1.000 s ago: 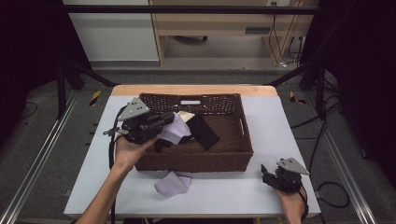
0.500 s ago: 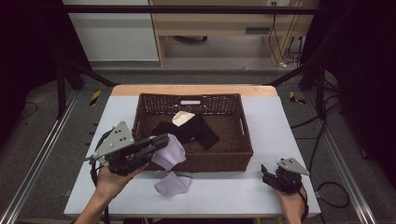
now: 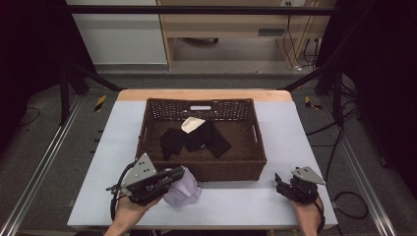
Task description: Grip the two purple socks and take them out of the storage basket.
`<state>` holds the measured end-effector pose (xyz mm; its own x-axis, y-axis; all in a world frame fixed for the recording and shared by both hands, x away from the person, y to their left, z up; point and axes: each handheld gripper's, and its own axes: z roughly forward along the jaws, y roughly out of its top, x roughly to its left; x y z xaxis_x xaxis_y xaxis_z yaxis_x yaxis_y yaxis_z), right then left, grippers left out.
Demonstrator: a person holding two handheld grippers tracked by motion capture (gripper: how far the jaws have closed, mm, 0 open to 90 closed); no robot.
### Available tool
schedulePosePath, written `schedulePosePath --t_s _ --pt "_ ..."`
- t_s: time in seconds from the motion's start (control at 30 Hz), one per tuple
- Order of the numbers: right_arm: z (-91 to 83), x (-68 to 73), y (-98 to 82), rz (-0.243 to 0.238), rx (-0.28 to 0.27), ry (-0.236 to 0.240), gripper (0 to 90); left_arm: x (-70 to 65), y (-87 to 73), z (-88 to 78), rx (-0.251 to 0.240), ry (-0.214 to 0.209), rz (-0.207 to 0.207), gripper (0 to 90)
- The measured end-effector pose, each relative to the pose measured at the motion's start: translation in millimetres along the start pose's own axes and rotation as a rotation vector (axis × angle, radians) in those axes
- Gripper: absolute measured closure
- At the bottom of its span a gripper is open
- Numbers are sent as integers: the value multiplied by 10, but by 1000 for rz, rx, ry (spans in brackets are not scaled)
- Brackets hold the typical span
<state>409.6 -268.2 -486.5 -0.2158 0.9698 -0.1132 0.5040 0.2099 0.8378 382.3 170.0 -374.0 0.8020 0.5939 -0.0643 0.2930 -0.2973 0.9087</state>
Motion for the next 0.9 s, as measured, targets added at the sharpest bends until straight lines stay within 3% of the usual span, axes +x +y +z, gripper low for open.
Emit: schedulePosePath --t_s 0.3,0.4,0.6,0.8,0.9 --pt "4 15 2 -8 7 4 228 141 -404 330 131 8 -19 837" --pt "11 9 4 -7 11 5 224 165 -469 383 162 29 -20 785" --pt "7 7 4 -7 9 2 219 199 -452 311 135 53 -66 496" --pt "3 -1 2 3 3 2 214 322 -442 39 81 90 -138 420" --pt "0 -2 1 5 1 1 213 403 -451 -123 52 134 -154 407"
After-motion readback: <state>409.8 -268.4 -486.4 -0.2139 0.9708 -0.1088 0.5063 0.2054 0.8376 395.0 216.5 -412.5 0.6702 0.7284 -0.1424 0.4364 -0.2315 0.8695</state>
